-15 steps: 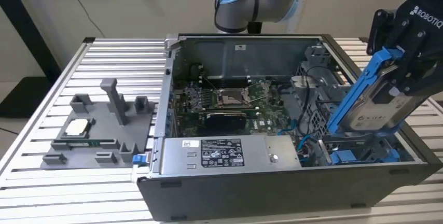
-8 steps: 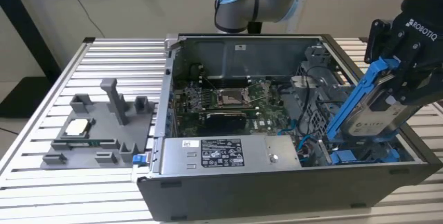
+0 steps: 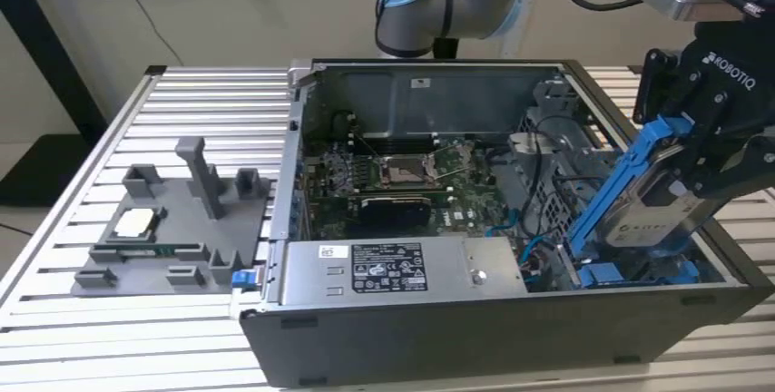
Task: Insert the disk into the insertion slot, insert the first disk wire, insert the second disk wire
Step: 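Insert the disk into the insertion slot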
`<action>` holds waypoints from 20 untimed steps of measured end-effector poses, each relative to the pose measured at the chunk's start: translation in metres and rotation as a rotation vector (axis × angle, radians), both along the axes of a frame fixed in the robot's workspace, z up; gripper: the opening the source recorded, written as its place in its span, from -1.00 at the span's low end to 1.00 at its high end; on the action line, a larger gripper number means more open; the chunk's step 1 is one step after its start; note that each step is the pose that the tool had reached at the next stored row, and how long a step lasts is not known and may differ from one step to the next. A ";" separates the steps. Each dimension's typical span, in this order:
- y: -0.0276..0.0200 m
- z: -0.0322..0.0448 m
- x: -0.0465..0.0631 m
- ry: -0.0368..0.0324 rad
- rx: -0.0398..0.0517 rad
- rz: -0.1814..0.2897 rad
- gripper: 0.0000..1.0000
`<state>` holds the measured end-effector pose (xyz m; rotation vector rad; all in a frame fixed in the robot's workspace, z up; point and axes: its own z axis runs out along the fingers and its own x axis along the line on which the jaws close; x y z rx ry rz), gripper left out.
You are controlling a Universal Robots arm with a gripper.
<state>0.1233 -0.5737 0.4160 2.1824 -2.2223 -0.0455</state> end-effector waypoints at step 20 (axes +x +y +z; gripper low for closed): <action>-0.0011 -0.0255 0.000 0.0000 -0.0003 0.000 -0.34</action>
